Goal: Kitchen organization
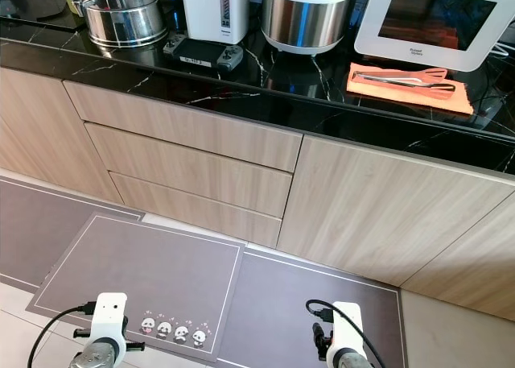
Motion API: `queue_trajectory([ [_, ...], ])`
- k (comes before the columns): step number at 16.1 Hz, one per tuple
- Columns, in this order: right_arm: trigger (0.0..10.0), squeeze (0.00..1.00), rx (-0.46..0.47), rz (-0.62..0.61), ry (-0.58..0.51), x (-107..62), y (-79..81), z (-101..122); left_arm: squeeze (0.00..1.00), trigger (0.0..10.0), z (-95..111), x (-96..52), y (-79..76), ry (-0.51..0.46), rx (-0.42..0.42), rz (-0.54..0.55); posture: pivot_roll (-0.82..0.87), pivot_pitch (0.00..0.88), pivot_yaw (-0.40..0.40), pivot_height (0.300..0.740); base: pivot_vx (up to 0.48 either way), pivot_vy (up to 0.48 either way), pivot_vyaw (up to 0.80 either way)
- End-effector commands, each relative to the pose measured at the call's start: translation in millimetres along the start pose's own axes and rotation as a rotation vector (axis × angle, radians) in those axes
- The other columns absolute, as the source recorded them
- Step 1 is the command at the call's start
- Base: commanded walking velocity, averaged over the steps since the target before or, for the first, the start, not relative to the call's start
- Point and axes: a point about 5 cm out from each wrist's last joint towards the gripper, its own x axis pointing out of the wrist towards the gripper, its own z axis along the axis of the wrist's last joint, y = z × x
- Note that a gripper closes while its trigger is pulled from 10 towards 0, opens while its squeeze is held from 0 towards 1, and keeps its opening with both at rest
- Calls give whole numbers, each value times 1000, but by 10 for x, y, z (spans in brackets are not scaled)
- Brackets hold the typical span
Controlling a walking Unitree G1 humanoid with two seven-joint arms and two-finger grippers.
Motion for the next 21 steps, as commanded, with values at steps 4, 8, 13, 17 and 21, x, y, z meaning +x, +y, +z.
queue_trajectory([
  [4,10000,0,211,34,-11,51,223,93,0,10000,50,65,-31,123,42,-125,85,0,-11,740,0,0,0],
  [8,10000,0,210,35,-14,53,220,104,0,10000,54,67,-28,121,37,-121,82,0,-12,740,0,0,0],
  [13,10000,0,188,47,-25,55,182,140,0,10000,57,67,-58,124,1,-117,84,0,-48,740,0,0,0],
  [17,10000,0,166,48,-45,66,120,234,0,10000,47,58,-126,121,-38,-116,86,0,-64,740,0,0,0],
  [21,10000,0,163,53,-38,67,158,214,0,10000,56,63,-88,115,-37,-111,89,0,-57,740,0,0,0],
])
